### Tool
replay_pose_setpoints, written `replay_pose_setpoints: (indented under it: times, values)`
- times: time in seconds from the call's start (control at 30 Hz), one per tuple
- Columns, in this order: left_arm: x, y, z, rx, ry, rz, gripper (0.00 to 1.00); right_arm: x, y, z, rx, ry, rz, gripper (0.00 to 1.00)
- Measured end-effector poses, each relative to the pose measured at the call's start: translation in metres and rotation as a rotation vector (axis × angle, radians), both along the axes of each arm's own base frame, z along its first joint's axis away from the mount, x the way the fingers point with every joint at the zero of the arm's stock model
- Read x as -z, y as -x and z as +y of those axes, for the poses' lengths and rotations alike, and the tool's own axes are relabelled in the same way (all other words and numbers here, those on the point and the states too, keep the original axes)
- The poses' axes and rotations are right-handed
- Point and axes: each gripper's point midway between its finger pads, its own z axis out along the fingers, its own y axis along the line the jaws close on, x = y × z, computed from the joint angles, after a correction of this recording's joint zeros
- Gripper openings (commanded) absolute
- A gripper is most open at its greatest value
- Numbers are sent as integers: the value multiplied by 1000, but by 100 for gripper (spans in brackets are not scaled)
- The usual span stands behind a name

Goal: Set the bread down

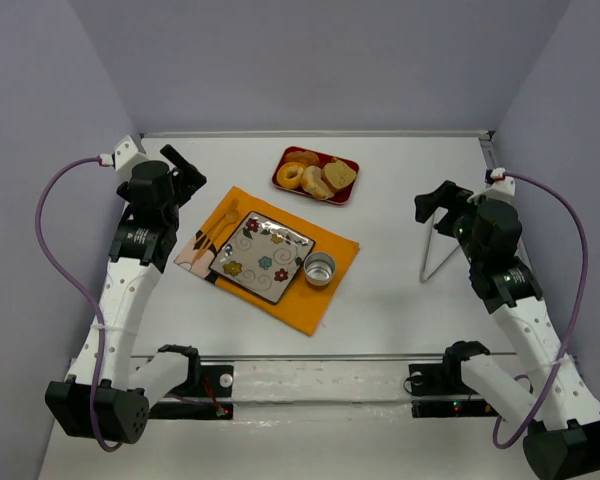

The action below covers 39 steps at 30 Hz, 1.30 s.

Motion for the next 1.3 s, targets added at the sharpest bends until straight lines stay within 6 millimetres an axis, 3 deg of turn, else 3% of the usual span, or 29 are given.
replay_pose_setpoints:
  times: [0.2,0.33,0.53,0.73,0.97,1.1,1.3]
  values:
    - [0,0,0,0,0,0,99,-1,0,-5,19,19,-8,100]
    - [0,0,0,0,0,1,99,12,-6,-14,77,38,41,100]
    - [0,0,0,1,1,1,99,67,-22,-26,168,48,262,100]
    - [1,0,-1,3,1,3,99,141,-27,-61,297,29,533,100]
    - [1,0,-1,7,2,3,99,213,-27,-59,301,50,781,100]
    - [1,0,-2,11,4,3,99,235,-24,-59,308,59,854,100]
    - [1,0,-3,19,6,3,99,234,-25,-61,316,66,856,100]
